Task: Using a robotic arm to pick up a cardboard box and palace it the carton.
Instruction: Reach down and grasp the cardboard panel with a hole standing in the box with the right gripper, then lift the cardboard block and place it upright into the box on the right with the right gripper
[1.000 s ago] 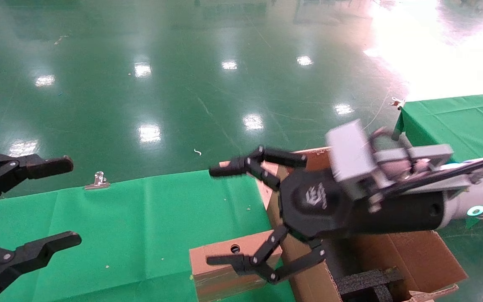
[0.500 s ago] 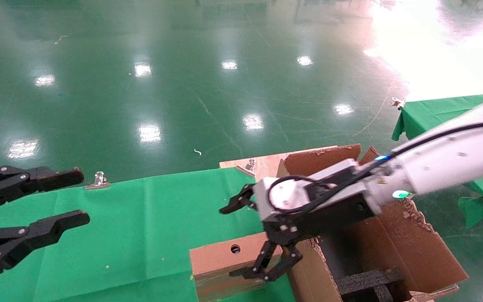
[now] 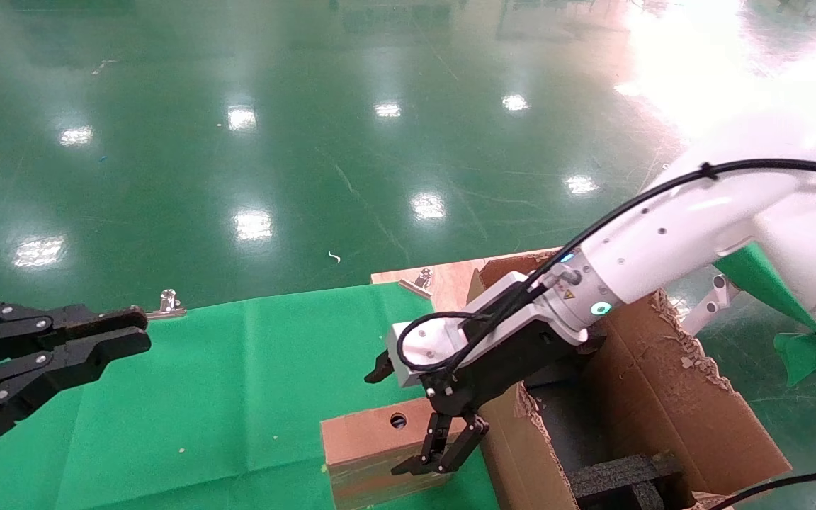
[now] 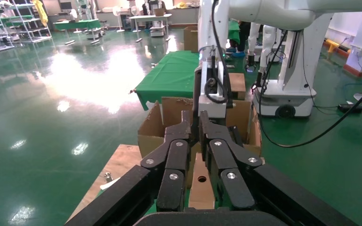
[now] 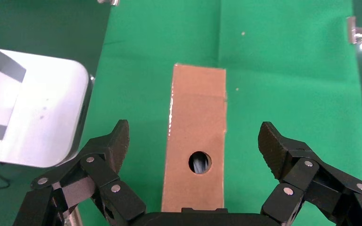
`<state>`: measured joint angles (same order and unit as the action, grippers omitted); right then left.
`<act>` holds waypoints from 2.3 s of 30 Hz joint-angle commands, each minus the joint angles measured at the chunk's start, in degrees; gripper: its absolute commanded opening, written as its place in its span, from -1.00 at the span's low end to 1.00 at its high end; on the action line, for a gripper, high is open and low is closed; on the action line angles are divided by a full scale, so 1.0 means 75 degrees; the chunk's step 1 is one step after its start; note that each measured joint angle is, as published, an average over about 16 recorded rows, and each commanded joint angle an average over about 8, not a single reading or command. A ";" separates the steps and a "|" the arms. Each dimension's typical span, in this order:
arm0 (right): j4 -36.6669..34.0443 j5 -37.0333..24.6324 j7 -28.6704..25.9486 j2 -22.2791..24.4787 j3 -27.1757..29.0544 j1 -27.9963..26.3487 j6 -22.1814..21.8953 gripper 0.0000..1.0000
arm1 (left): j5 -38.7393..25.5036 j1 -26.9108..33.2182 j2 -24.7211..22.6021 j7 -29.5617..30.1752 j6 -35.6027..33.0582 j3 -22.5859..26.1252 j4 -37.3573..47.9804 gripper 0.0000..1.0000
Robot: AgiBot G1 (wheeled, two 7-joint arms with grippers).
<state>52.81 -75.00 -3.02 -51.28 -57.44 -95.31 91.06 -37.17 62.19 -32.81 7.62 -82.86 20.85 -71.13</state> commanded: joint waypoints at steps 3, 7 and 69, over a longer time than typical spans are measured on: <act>-0.0458 0.0012 0.0241 -0.0268 -0.0550 -0.0249 -0.0002 1.00 | 0.0000 0.0000 0.0000 0.0000 0.0000 0.0000 0.0000 -1.00; -0.0829 -0.0049 0.0516 -0.0528 -0.1048 -0.0478 -0.0014 1.00 | 0.0000 0.0000 0.0000 0.0000 0.0000 0.0000 0.0000 -1.00; -0.1810 -0.0011 0.1353 -0.1331 -0.2377 -0.1023 -0.0079 -1.00 | 0.0004 -0.0001 0.0001 -0.0001 0.0002 -0.0001 0.0002 1.00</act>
<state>39.22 -74.88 6.97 -61.23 -75.33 -103.33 90.44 -37.14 62.18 -32.80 7.61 -82.85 20.84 -71.11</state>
